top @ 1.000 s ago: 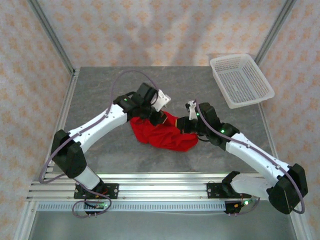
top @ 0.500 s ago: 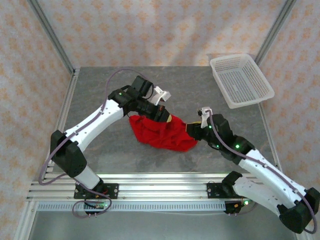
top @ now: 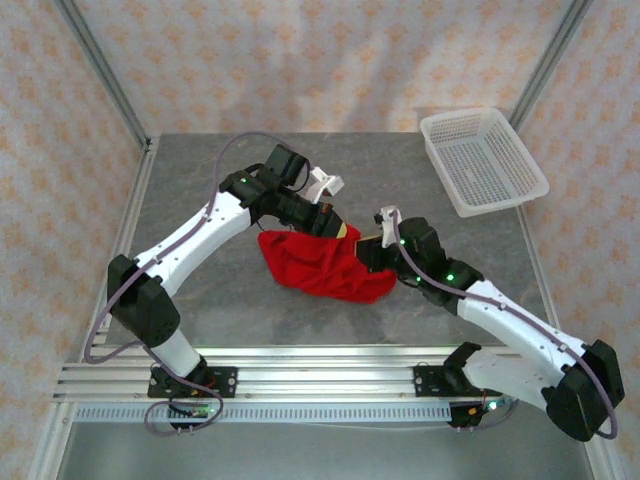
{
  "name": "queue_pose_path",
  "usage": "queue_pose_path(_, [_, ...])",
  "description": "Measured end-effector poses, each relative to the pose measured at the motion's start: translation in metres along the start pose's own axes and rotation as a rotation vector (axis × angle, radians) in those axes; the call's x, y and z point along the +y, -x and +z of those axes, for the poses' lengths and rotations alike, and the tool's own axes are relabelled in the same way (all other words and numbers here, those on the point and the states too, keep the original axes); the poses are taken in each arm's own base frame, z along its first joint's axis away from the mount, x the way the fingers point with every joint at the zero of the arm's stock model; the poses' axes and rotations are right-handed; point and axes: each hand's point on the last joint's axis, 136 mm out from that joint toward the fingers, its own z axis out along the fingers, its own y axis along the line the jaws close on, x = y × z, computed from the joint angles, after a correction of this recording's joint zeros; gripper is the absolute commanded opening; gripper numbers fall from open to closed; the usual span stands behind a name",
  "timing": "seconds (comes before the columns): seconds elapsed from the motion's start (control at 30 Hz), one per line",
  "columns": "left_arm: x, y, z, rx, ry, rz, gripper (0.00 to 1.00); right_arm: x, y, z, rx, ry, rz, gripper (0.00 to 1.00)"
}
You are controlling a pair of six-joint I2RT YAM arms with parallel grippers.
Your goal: Fold the inside-out t-shirt
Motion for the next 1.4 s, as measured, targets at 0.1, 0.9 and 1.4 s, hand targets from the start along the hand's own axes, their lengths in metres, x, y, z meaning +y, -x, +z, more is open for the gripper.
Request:
queue_pose_path(0.1, [0.000, -0.001, 0.000, 0.003, 0.001, -0.003, 0.00, 0.007, 0.005, 0.004, -0.006, 0.064, 0.048, 0.23])
queue_pose_path(0.9, [0.033, 0.005, -0.022, -0.046, 0.089, -0.070, 0.00, 0.010, -0.023, -0.001, 0.062, 0.141, 0.224, 0.00])
queue_pose_path(1.4, [0.036, 0.008, -0.033, -0.092, 0.104, -0.095, 0.00, 0.025, 0.010, 0.014, 0.162, 0.092, 0.355, 0.54])
